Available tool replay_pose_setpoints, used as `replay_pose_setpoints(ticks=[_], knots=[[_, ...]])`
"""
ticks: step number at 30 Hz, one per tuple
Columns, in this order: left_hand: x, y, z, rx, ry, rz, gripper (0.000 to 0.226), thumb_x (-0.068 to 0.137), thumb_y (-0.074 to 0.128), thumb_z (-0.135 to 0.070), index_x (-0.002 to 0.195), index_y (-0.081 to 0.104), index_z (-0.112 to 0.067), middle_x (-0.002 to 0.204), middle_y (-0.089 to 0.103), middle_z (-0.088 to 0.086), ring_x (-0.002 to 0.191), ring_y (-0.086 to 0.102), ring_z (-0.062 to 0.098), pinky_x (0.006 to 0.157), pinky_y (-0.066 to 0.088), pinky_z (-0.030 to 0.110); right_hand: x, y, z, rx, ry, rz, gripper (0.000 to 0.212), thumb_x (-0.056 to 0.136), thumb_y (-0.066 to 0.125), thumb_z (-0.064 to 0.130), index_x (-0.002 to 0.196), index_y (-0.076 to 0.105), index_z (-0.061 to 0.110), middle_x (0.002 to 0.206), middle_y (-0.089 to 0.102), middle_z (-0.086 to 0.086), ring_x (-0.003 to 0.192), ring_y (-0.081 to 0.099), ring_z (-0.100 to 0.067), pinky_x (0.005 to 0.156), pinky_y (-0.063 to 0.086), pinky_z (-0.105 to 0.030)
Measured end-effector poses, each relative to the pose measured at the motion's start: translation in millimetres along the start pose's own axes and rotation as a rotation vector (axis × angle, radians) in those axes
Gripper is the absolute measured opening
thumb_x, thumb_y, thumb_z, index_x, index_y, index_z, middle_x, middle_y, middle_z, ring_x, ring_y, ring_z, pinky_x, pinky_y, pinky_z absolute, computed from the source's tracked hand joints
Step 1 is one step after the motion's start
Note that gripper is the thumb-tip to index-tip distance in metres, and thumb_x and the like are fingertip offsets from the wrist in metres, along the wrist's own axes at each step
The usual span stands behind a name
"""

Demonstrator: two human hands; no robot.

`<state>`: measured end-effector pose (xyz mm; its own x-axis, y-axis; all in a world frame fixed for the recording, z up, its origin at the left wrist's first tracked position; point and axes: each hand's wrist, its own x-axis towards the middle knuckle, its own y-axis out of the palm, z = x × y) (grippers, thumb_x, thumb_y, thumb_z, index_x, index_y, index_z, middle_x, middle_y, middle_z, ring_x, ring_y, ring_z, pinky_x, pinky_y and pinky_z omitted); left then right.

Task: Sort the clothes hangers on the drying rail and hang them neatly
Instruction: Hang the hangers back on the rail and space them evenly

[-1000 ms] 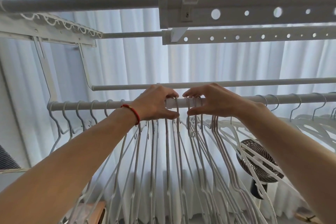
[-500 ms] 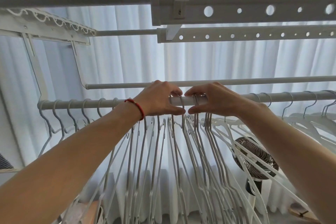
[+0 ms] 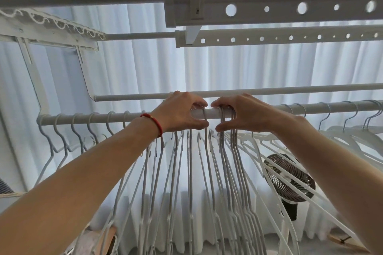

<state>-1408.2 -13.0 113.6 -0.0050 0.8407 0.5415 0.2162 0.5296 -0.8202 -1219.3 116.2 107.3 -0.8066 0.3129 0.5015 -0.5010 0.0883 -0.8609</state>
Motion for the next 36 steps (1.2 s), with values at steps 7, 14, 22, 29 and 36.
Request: replay_pose_setpoints(ticks=[7,14,22,29,36], knots=[[0,3,4,-0.014,0.006,-0.011,0.066,0.074,0.084,-0.045,0.132,0.063,-0.023,0.112,0.071,-0.007,0.091,0.062,0.003,0.083,0.046,0.019,-2,-3,-6,-0.011,0.006,-0.023,0.070,0.075,0.086,0.048,0.136,0.062,0.023,0.106,0.065,0.009,0.093,0.058,-0.012,0.077,0.040,-0.023],[0,3,5,-0.027,0.003,-0.008,0.065,0.073,0.084,-0.048,0.131,0.063,-0.026,0.107,0.069,-0.012,0.097,0.063,0.006,0.091,0.051,0.026,-3,-6,-12,0.029,0.023,-0.011,0.069,0.073,0.089,0.045,0.135,0.063,0.030,0.101,0.061,0.019,0.087,0.055,0.007,0.073,0.034,-0.006],[0,4,7,-0.018,0.019,-0.013,0.066,0.072,0.084,-0.048,0.130,0.063,-0.026,0.111,0.071,-0.010,0.100,0.064,0.007,0.092,0.053,0.028,-6,-10,-19,0.045,0.028,0.010,0.061,0.075,0.088,0.040,0.131,0.066,0.030,0.108,0.069,0.013,0.099,0.060,-0.009,0.079,0.037,-0.009],[0,4,8,-0.024,0.033,-0.018,0.066,0.073,0.085,-0.046,0.131,0.062,-0.025,0.113,0.071,-0.009,0.100,0.065,0.008,0.088,0.054,0.026,-8,-12,-18,0.068,0.043,0.020,0.059,0.073,0.090,0.041,0.127,0.069,0.029,0.107,0.071,0.009,0.100,0.063,-0.014,0.089,0.049,-0.032],[0,4,3,0.002,0.054,-0.012,0.071,0.072,0.084,-0.051,0.133,0.061,-0.025,0.118,0.069,-0.009,0.108,0.062,0.010,0.092,0.052,0.032,-9,-14,-18,0.078,0.053,0.022,0.063,0.073,0.090,0.040,0.130,0.067,0.028,0.110,0.070,0.011,0.102,0.062,-0.011,0.088,0.044,-0.028]])
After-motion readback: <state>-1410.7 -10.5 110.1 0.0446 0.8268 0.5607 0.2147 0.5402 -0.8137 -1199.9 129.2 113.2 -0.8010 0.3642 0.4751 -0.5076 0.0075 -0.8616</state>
